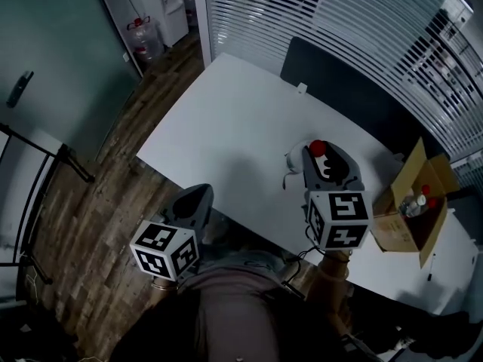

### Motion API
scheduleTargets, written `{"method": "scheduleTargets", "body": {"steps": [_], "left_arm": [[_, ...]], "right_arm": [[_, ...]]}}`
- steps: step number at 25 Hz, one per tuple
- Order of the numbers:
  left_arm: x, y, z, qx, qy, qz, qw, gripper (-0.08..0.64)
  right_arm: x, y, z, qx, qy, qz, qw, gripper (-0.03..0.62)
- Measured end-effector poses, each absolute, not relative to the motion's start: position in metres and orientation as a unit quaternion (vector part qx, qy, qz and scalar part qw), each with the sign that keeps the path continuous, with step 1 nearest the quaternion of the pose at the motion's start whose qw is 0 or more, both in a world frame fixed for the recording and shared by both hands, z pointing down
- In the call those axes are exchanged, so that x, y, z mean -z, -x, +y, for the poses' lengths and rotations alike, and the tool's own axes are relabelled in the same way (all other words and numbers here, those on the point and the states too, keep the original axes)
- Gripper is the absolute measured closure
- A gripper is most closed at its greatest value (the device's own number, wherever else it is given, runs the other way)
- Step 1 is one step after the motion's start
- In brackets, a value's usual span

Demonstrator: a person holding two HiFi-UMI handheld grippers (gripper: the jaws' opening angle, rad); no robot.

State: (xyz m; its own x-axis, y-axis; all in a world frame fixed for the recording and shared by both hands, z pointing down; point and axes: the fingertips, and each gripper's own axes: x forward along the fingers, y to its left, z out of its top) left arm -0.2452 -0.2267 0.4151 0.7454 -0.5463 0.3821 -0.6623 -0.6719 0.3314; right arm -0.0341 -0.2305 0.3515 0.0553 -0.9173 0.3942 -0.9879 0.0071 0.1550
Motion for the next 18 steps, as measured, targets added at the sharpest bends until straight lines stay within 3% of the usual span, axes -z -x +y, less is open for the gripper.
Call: {"method": "scheduleTargets", "body": {"steps": [18], "left_arm": [[-0.426, 0.288, -0.248, -0.133, -0.877, -0.397, 0.237, 0.554]], "right_arm": [[-0.401, 0.062, -0.300, -0.103, -0.659, -0.711, 0.221, 0.440]]}}
